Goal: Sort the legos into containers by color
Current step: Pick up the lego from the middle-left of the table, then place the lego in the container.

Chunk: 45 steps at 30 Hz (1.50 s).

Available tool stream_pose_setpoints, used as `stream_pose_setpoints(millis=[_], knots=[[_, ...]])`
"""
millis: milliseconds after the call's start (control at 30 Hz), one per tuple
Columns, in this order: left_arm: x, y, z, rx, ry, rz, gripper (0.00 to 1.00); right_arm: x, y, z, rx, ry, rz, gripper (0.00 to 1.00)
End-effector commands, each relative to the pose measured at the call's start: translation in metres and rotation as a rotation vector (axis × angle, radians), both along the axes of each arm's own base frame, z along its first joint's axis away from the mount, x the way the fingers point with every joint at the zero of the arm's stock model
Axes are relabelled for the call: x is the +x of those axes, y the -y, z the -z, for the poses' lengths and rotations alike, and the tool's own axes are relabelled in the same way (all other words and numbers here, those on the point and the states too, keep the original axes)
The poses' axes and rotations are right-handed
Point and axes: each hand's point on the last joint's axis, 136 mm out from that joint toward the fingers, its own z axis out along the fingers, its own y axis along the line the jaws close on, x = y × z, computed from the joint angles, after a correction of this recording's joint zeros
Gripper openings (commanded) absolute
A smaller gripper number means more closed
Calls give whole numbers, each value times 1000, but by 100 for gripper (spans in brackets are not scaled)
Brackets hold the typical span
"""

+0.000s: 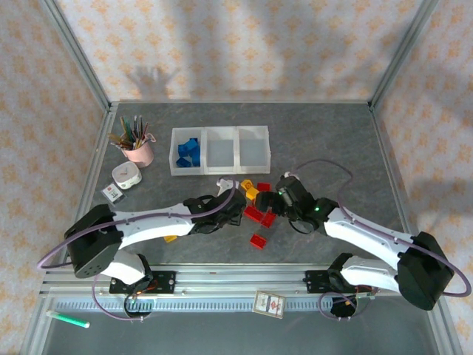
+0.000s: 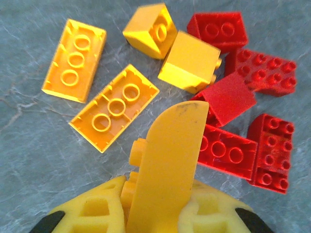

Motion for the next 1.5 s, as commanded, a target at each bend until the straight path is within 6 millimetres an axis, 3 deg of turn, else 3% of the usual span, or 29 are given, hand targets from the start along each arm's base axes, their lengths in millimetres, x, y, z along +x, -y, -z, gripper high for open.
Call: stream_pose_setpoints(millis=[0, 200, 433, 700, 833, 933, 1000, 1067, 1167, 1200, 1300, 1467], knots=[[9, -16, -26, 24, 47, -78, 7, 16, -10, -27, 48, 75, 2, 100], [54, -37, -70, -20, 120, -202, 7, 35, -23, -46, 88, 124, 22, 100], [122, -70, -86, 10, 177, -353, 6, 56, -33, -47, 84, 131, 55, 100], [192, -79, -57, 117, 150, -398, 6, 73, -21, -41, 114, 106, 109, 100], [215, -79, -39, 156, 115, -404, 9, 75, -18, -41, 111, 100, 106, 100], [220, -73, -25, 185, 79, -383, 24, 75, -15, -43, 103, 104, 103, 100], [219, -72, -26, 185, 74, -371, 40, 74, -14, -46, 102, 111, 99, 100], [217, -74, -29, 190, 73, -374, 47, 74, -13, -47, 100, 113, 95, 100], [209, -74, -33, 172, 65, -361, 50, 71, -12, -47, 96, 110, 83, 100], [205, -73, -47, 142, 82, -351, 50, 70, -13, -47, 99, 109, 78, 100], [189, -70, -56, 106, 79, -316, 51, 64, -13, -42, 100, 93, 54, 100], [140, -50, -53, 75, 66, -194, 53, 47, -9, -28, 110, 56, 31, 100]])
